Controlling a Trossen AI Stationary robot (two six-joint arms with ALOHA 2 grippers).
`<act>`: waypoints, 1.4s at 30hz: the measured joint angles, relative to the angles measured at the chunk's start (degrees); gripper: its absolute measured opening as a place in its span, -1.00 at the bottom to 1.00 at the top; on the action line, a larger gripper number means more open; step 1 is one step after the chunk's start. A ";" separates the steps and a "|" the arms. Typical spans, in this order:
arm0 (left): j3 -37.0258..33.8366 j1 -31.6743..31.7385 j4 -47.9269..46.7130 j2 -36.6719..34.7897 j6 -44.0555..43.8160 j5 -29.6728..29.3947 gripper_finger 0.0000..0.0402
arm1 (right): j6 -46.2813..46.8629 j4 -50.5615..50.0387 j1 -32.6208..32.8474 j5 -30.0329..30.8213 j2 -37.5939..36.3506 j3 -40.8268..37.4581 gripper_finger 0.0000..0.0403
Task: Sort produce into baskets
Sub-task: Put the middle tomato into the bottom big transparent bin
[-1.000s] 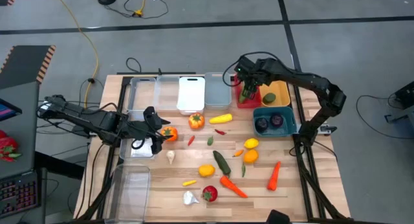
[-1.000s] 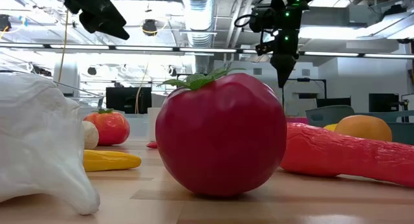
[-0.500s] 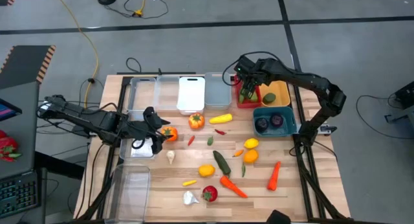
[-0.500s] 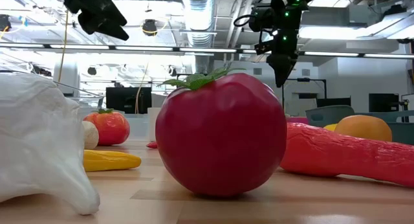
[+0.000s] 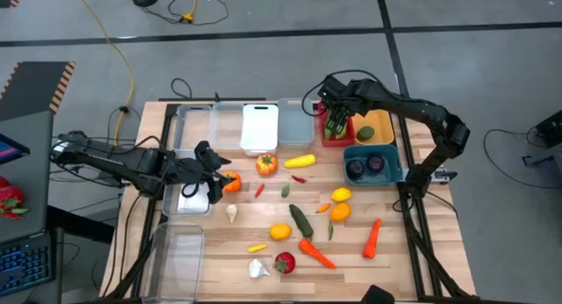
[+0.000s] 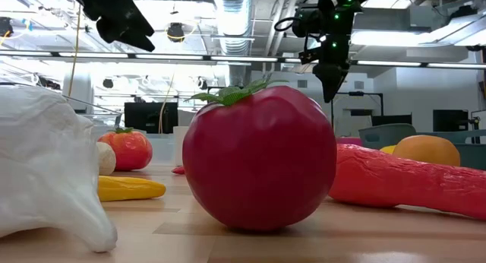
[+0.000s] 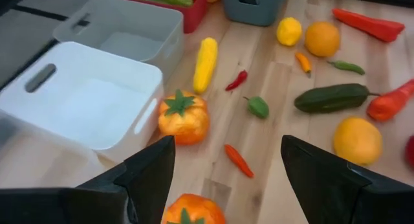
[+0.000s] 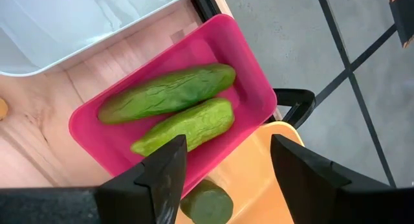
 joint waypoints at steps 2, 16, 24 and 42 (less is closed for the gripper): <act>0.00 0.00 0.38 0.00 0.42 1.48 0.34 | 0.00 -0.01 0.00 0.00 0.00 0.00 0.24; 0.04 0.00 0.49 0.85 3.03 2.21 0.95 | 0.13 -0.02 0.00 0.00 0.00 0.00 0.24; 0.32 0.40 1.61 1.74 7.41 3.39 0.96 | 0.08 -0.40 0.00 0.00 0.00 0.00 0.24; 11.89 12.22 -6.89 1.69 10.85 12.85 0.96 | 1.95 6.86 3.15 -10.66 -10.69 -0.44 0.24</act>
